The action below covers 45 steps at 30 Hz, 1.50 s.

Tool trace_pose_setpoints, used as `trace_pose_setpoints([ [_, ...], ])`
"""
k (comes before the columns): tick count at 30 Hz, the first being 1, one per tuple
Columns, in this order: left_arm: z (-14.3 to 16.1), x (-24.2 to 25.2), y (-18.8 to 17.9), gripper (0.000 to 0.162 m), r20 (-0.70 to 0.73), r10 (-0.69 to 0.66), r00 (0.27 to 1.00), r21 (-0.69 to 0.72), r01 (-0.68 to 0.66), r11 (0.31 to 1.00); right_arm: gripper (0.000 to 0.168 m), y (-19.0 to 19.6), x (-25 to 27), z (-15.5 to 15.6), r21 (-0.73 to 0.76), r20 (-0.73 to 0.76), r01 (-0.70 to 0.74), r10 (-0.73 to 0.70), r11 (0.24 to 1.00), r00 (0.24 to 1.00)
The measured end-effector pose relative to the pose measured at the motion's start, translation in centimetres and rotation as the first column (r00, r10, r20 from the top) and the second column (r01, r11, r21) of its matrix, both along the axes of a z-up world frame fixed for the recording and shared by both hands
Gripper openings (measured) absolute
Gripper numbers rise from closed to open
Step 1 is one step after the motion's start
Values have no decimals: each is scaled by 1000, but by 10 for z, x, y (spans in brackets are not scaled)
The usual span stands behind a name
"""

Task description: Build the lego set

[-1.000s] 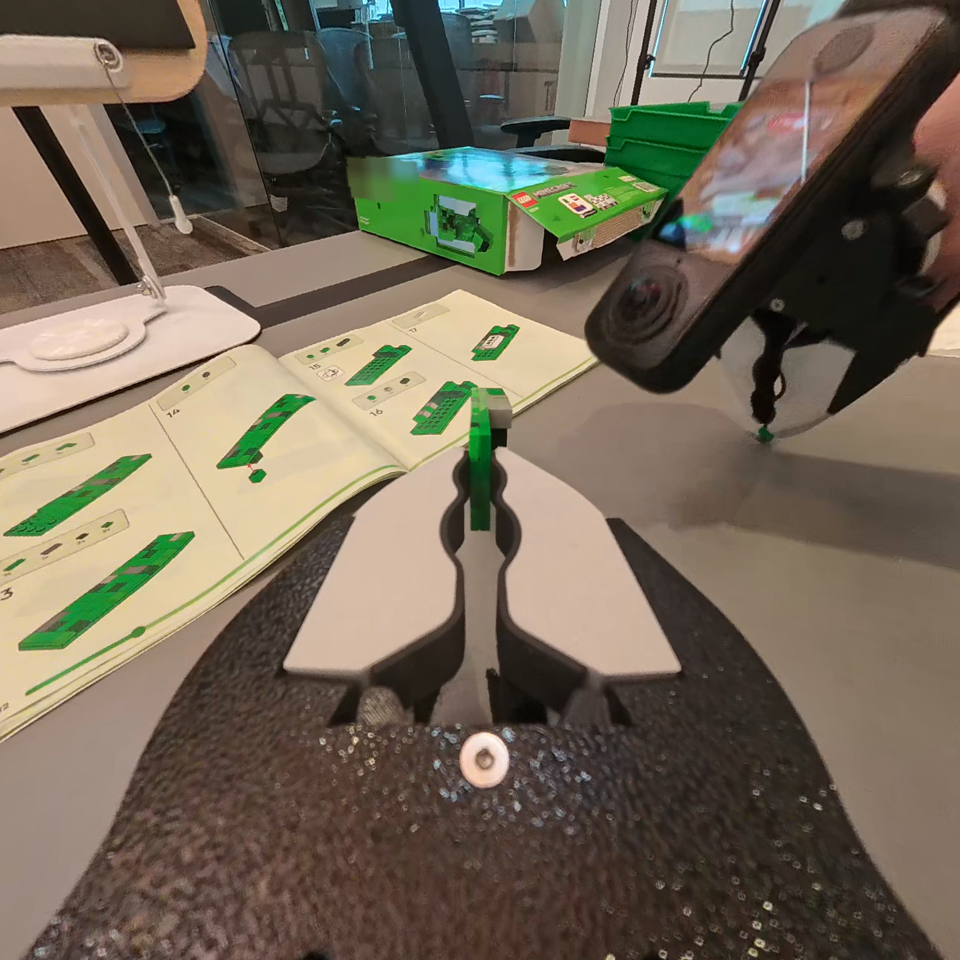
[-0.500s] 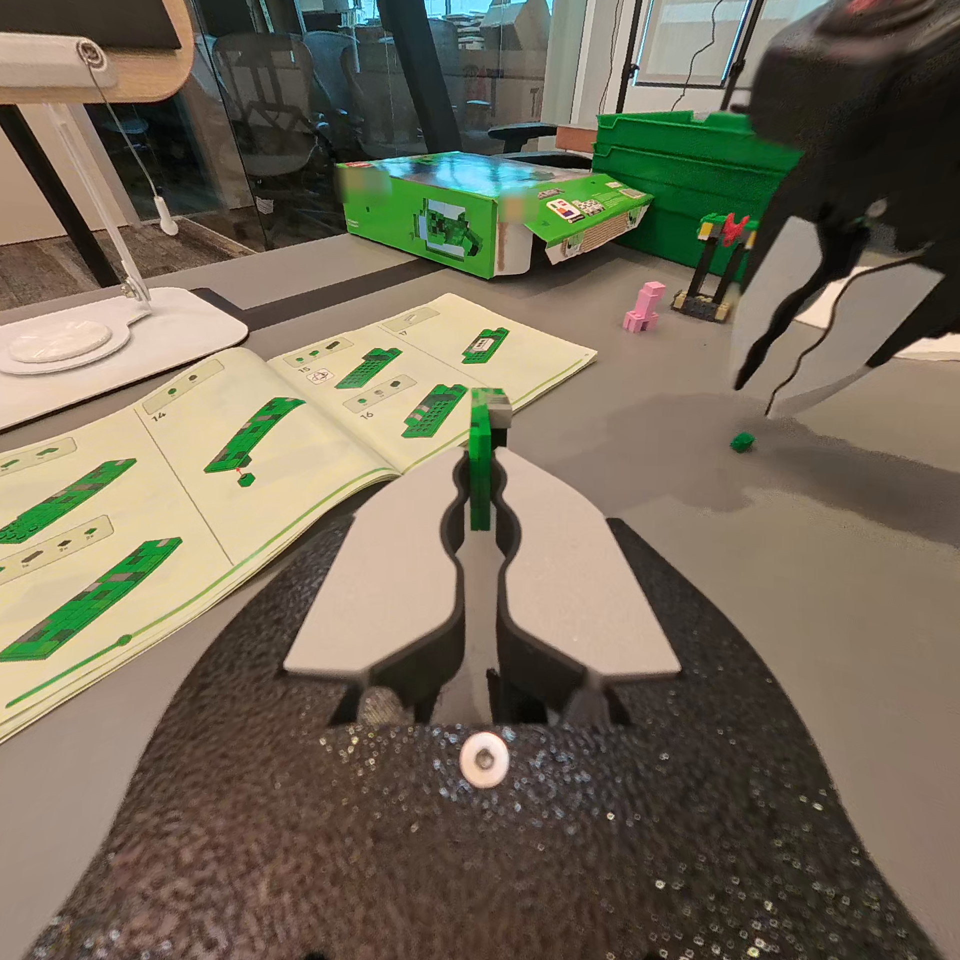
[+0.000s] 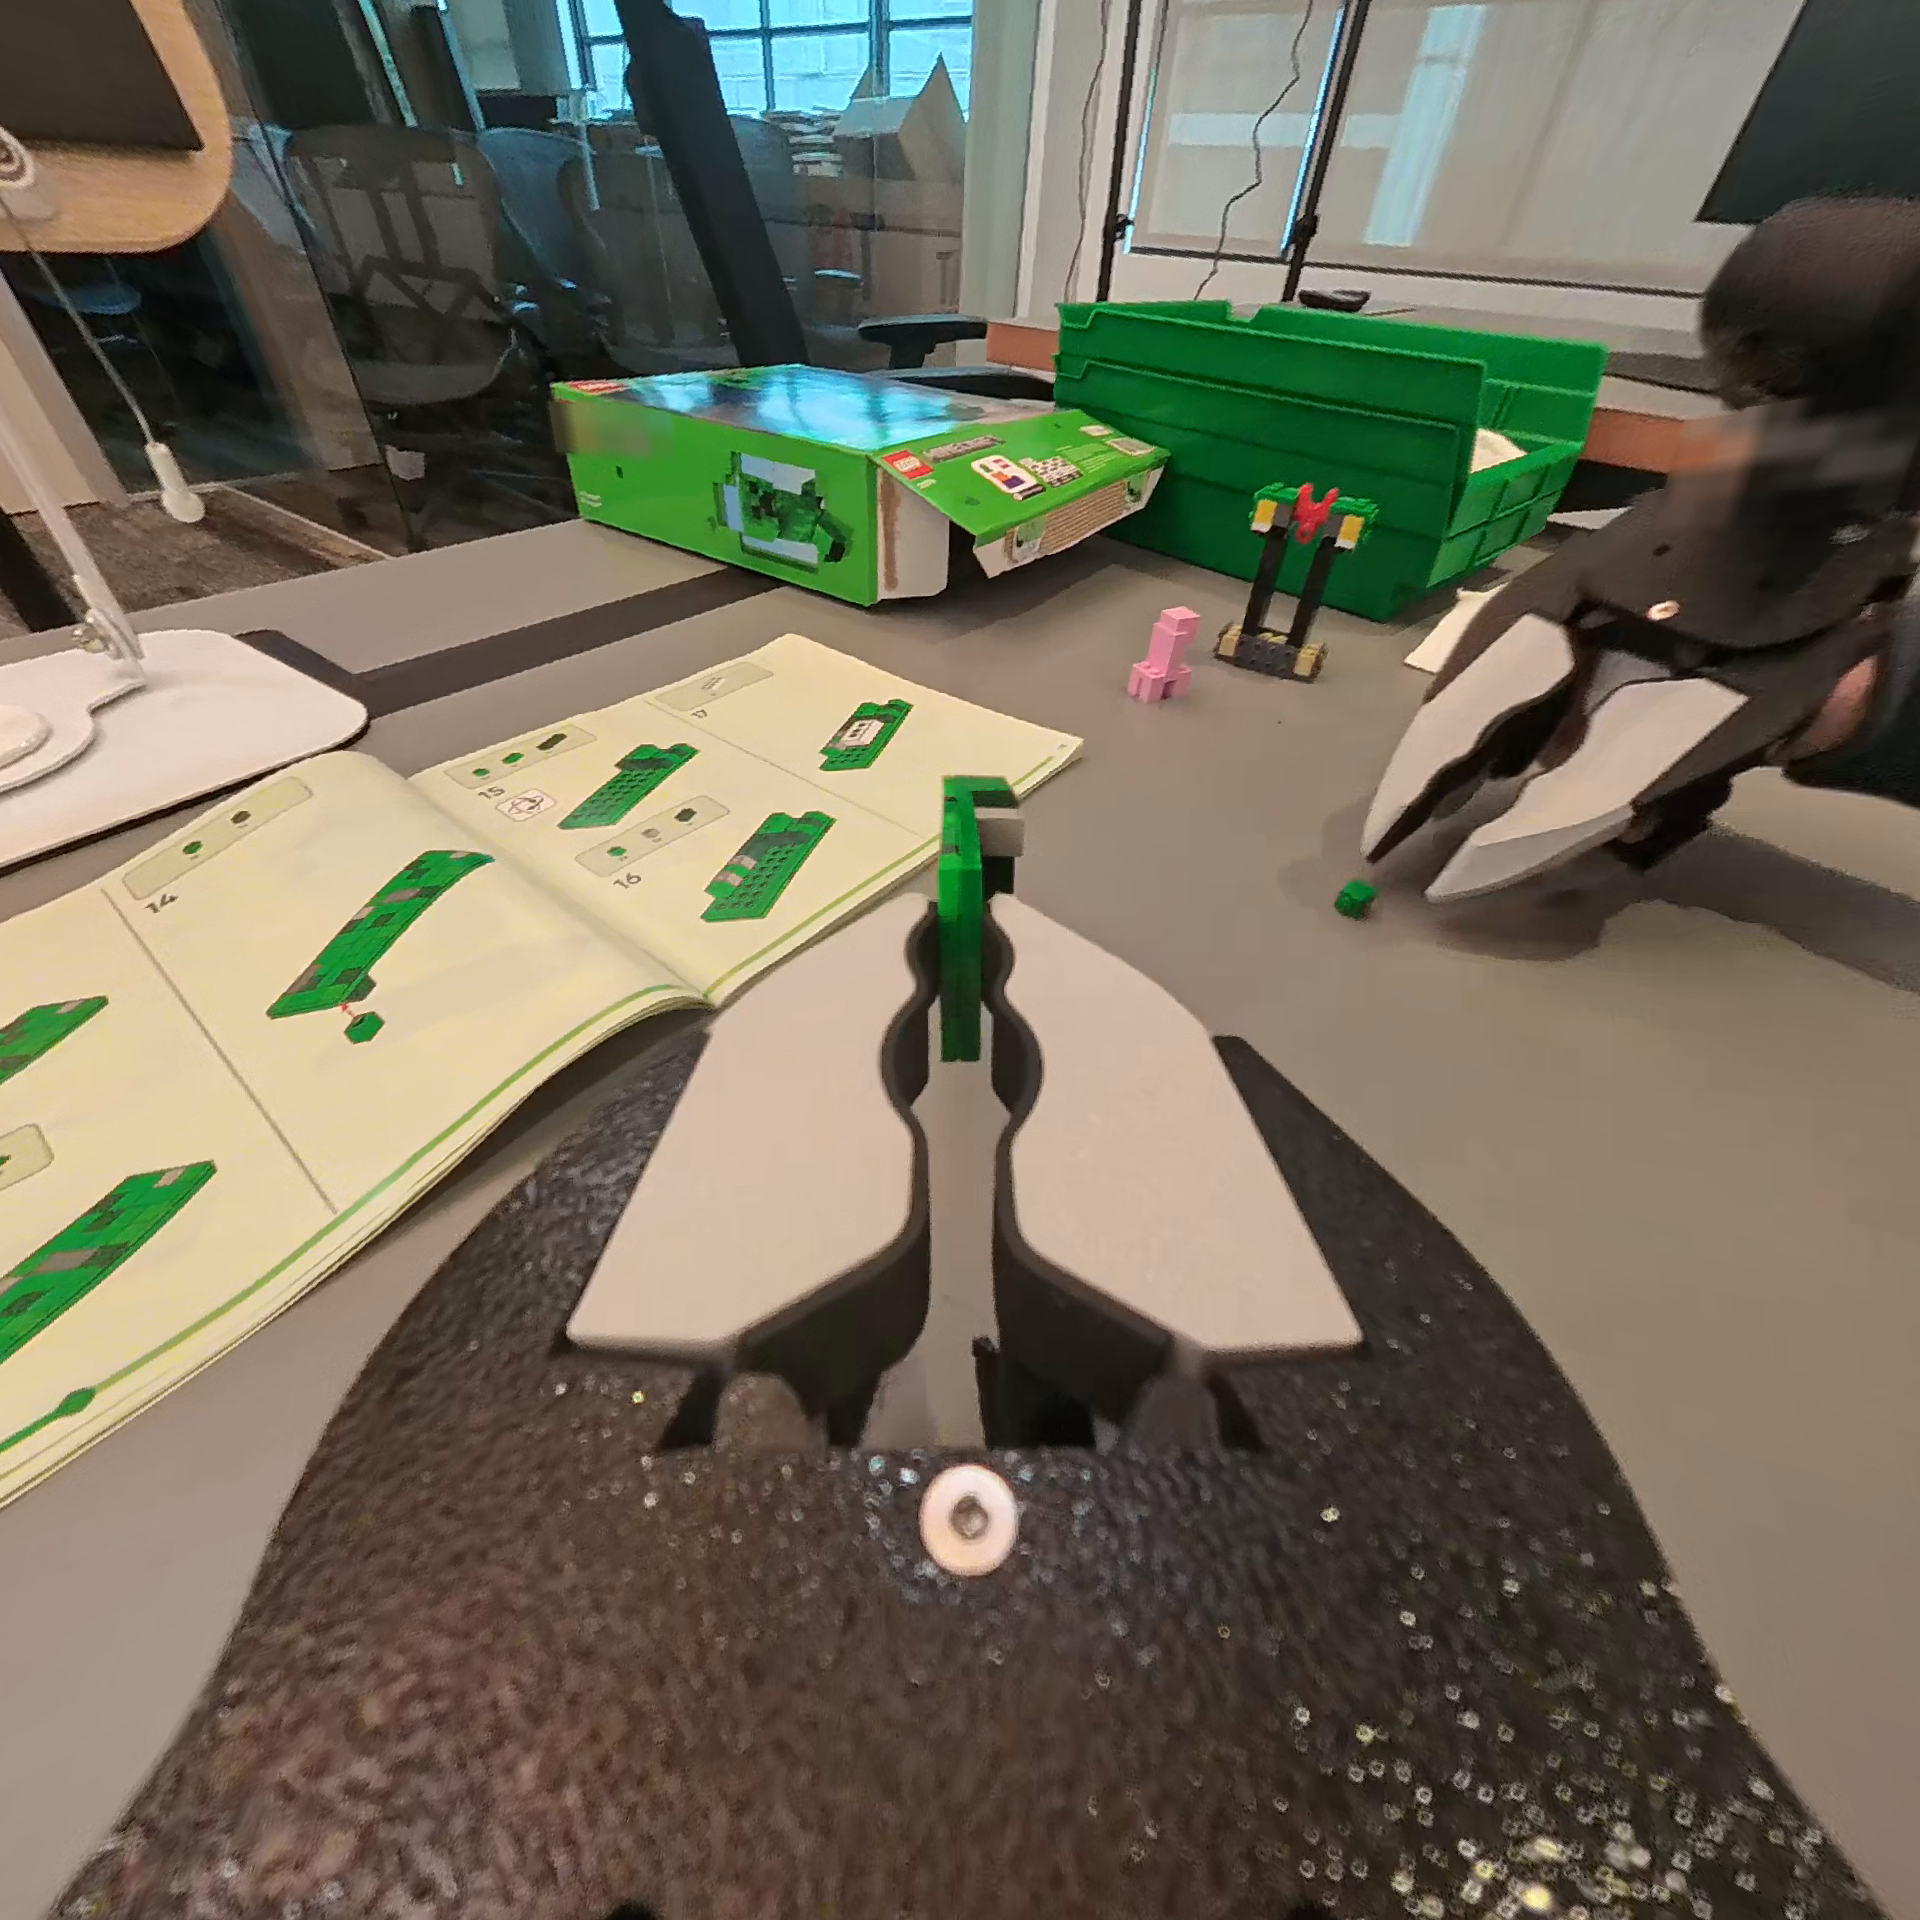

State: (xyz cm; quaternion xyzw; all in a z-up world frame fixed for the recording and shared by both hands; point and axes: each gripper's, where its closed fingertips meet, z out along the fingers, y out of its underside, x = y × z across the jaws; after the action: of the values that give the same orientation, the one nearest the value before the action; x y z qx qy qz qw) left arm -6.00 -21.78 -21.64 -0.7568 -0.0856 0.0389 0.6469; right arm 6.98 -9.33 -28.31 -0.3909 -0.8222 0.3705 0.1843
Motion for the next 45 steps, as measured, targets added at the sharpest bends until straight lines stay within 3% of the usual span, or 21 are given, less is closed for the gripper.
trace_pose_setpoints([
  [7, 4, 6, 1, 6, 2, -40, 999, 29, 40, 999, 12, -1, -9, -8, 16, 13, -50, 50, 999, 999],
  [13, 7, 10, 2, 6, -38, -49, 998, 46, 51, 998, 0, -6, -14, -9, 25, 43, 5, -6, 1000, 999],
  [18, 2, 10, 3, 5, -204, -12, 979, -18, 8, 1000, 0, -34, -34, 4, -153, 43, 170, -165, 974, 985],
  [21, -2, 13, 5, 6, -262, -18, 965, -55, 4, 998, 0, -36, -36, -1, -47, -9, 204, -205, 978, 979],
  [25, -2, 14, 5, 6, -272, -20, 962, -53, 6, 999, 20, -26, -30, -3, -14, 14, 298, -298, 954, 954],
  [30, -2, 13, 4, 6, -262, -18, 965, -47, 6, 999, 18, -8, -24, -1, -11, 0, 543, -543, 840, 840],
  [34, -2, 15, 5, 6, -270, -31, 962, -54, 17, 998, 12, -4, -21, -5, 110, -80, 537, -531, 836, 844],
  [38, -3, 16, 6, 6, -278, -34, 960, -57, 19, 998, 15, -8, -23, -7, 15, 53, 565, -565, 825, 824],
  [41, -3, 17, 6, 6, -280, -34, 960, -58, 18, 998, 20, -1, -22, -6, -10, 90, 692, -688, 722, 720],
  [45, -3, 17, 6, 6, -293, -27, 956, -63, 9, 998, 10, -1, -22, -9, 30, 79, 780, -780, 625, 621],
])
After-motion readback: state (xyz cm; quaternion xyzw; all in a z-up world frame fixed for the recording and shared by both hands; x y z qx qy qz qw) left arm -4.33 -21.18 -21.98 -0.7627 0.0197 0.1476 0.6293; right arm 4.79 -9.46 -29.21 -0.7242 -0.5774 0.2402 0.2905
